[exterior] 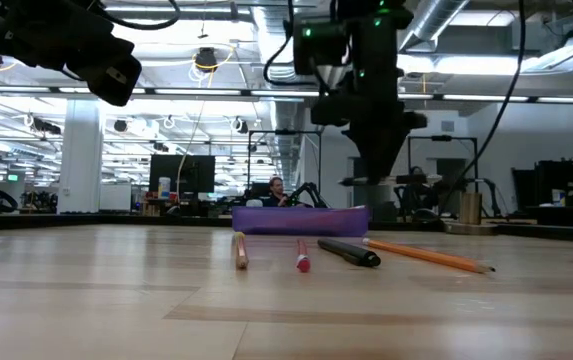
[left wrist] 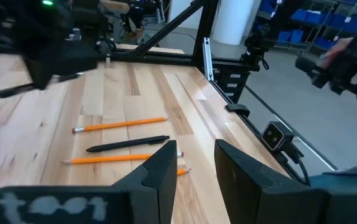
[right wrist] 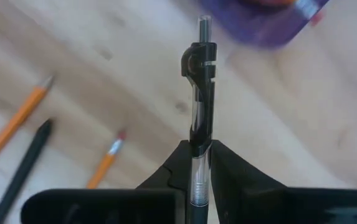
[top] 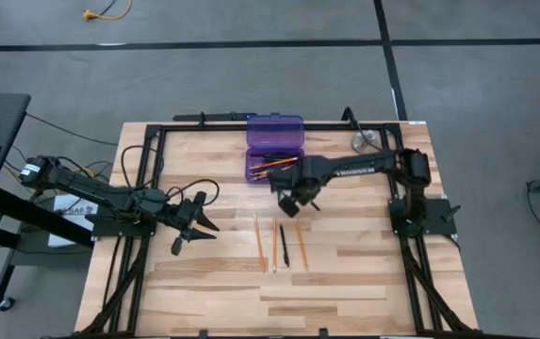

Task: Pick & place school supplies into a supply box
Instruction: Put the transparent pen into the violet supply box

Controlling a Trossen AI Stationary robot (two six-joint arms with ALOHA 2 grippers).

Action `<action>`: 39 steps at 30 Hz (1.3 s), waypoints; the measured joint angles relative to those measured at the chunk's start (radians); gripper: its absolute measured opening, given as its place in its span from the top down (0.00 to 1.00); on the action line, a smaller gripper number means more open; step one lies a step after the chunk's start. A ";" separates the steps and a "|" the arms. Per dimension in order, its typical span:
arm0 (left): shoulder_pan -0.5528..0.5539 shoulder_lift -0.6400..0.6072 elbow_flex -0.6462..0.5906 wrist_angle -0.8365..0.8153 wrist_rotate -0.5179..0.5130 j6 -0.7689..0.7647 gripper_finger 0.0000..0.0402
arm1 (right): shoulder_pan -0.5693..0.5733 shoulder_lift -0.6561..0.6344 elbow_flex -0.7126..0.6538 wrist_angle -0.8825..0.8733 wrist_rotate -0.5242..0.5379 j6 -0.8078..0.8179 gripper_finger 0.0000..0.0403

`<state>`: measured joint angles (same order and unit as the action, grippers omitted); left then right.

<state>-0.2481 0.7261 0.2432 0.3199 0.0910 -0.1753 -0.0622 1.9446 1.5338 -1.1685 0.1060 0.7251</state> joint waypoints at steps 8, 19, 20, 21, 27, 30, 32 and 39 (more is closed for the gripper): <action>0.000 0.000 0.000 0.016 -0.027 0.009 0.76 | -0.166 0.000 0.092 0.056 0.000 -0.309 0.93; 0.000 0.000 0.000 -0.016 -0.108 0.008 0.76 | -0.299 0.002 0.276 0.123 -0.034 -0.543 0.95; 0.000 0.000 0.000 -0.016 -0.128 0.008 0.76 | -0.303 0.006 0.289 0.126 -0.037 -0.558 0.95; 0.000 0.000 0.000 -0.016 -0.150 0.008 0.76 | -0.306 0.008 0.295 0.126 -0.038 -0.572 0.95; 0.000 0.000 0.000 -0.016 -0.288 -0.010 0.76 | -0.311 0.042 0.295 0.149 -0.048 -0.667 0.95; 0.000 0.000 0.000 -0.015 -0.317 -0.027 0.76 | -0.311 0.070 0.295 0.152 -0.063 -0.706 0.94; 0.000 0.000 0.000 -0.015 -0.328 -0.040 0.76 | -0.311 0.098 0.303 0.171 -0.065 -0.737 0.93; -0.004 0.004 0.000 -0.010 -0.361 -0.053 0.76 | -0.311 0.214 0.330 0.151 -0.081 -0.832 0.94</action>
<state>-0.2523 0.7305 0.2432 0.3098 -0.2699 -0.2279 -0.3737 2.1584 1.8641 -1.0173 0.0255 -0.1066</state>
